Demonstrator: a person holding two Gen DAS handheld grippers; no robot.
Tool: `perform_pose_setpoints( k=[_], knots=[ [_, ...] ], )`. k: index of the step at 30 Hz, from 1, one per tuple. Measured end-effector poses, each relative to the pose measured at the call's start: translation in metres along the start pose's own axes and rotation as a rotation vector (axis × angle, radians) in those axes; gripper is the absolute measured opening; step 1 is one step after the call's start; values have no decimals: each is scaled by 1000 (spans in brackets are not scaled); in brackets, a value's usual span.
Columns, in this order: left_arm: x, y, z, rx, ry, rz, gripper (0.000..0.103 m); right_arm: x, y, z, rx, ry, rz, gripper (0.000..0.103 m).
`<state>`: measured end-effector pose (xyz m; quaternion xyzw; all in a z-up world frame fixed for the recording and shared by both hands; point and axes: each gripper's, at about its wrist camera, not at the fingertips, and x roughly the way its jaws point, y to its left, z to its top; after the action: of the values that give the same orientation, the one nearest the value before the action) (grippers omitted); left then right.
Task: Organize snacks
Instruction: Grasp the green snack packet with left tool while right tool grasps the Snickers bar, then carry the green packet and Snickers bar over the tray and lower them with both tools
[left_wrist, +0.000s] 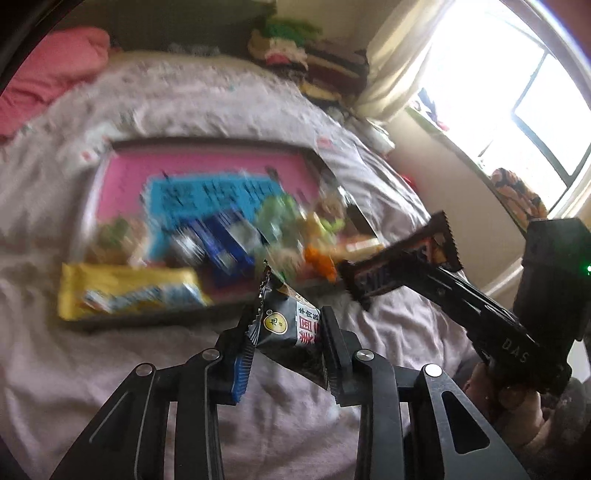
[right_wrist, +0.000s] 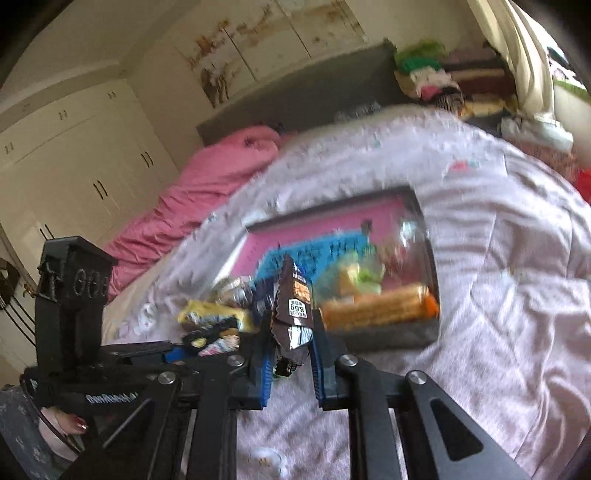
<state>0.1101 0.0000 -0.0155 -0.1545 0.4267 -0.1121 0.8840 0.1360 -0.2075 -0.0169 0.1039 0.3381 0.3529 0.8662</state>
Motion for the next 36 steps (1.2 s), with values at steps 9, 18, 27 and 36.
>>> perform_pose_setpoints(
  k=[9, 18, 27, 36],
  knots=[
    [-28, 40, 25, -64, -100, 105, 34, -1, -9, 20, 16, -55, -23, 18],
    [-27, 73, 37, -127, -137, 172, 34, 5, -20, 28, 35, -69, -38, 18],
    [-11, 86, 40, -158, -134, 195, 34, 17, -26, 35, 50, -74, -45, 18],
    [1, 81, 42, -127, -124, 217, 34, 27, -28, 38, 62, -67, -31, 18]
  ],
)
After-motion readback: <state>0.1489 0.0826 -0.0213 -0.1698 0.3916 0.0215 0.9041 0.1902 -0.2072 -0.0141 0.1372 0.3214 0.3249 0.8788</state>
